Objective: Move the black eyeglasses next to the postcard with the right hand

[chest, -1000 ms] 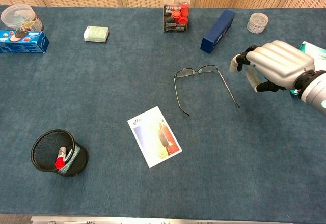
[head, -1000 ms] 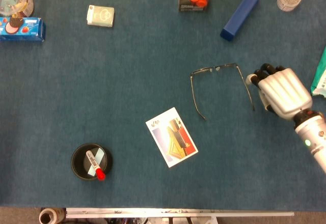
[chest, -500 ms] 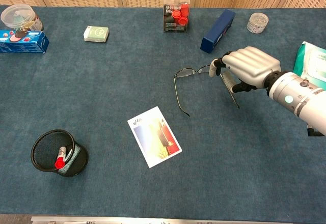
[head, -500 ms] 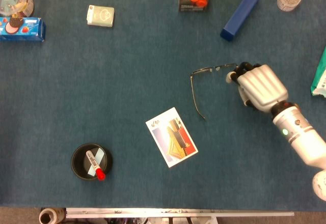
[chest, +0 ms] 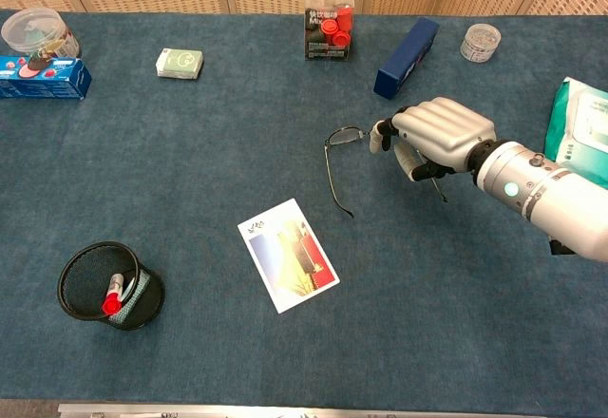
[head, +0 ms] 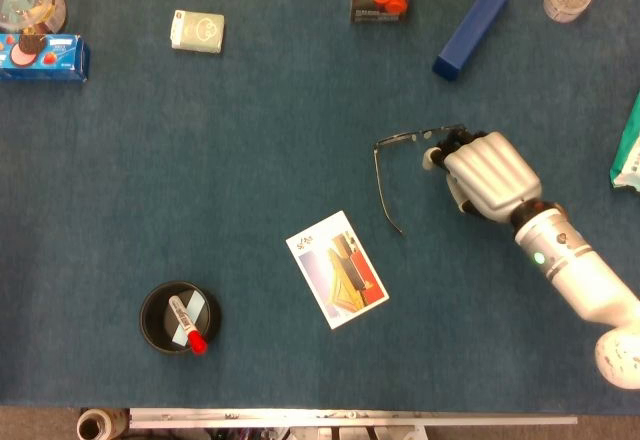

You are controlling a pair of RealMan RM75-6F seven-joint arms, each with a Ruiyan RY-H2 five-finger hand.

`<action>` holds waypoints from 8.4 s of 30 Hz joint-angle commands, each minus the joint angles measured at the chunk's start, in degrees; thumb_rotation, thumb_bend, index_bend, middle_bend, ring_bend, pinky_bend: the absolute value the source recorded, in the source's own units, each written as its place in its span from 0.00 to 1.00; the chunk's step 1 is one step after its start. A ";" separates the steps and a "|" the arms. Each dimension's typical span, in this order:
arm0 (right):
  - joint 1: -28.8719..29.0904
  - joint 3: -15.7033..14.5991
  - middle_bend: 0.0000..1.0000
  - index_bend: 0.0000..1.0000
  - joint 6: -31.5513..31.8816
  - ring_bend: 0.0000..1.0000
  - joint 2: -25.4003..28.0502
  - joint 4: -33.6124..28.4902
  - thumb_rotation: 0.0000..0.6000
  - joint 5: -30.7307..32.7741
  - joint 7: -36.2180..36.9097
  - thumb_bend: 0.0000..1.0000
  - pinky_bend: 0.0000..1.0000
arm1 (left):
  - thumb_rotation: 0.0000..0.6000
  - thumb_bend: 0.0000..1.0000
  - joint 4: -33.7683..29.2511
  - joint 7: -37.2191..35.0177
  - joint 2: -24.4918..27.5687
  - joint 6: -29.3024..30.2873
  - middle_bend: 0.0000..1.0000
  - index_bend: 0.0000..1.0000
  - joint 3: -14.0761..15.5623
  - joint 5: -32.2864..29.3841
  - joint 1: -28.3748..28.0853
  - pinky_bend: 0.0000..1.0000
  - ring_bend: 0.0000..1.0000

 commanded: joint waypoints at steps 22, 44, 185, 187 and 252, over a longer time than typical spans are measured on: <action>2.73 -0.65 0.39 0.36 1.34 0.24 -2.96 3.59 1.00 2.88 -0.38 0.75 0.43 | 1.00 0.00 -0.36 -0.80 0.61 0.30 0.46 0.57 0.26 0.83 0.30 0.46 0.38; 4.45 -0.42 0.39 0.36 1.15 0.24 -5.06 7.67 1.00 4.10 1.02 0.75 0.43 | 1.00 0.00 -0.54 -0.63 0.66 0.33 0.46 0.57 0.19 0.77 0.42 0.46 0.38; 1.25 5.68 0.46 0.40 12.31 0.30 -28.71 28.97 1.00 -14.73 28.03 0.30 0.42 | 1.00 0.00 -1.61 2.43 0.62 -1.81 0.46 0.57 1.92 2.34 -0.12 0.46 0.38; 1.13 5.55 0.46 0.41 12.47 0.30 -28.39 28.42 1.00 -14.93 27.94 0.30 0.42 | 1.00 0.00 -1.57 2.56 0.57 -1.87 0.46 0.57 1.92 2.30 -0.14 0.46 0.38; -9.55 -9.59 0.48 0.30 20.06 0.38 -7.89 3.01 1.00 -32.08 17.23 0.29 0.44 | 1.00 0.00 -1.75 4.23 0.09 -3.12 0.46 0.57 1.62 0.63 -0.53 0.46 0.38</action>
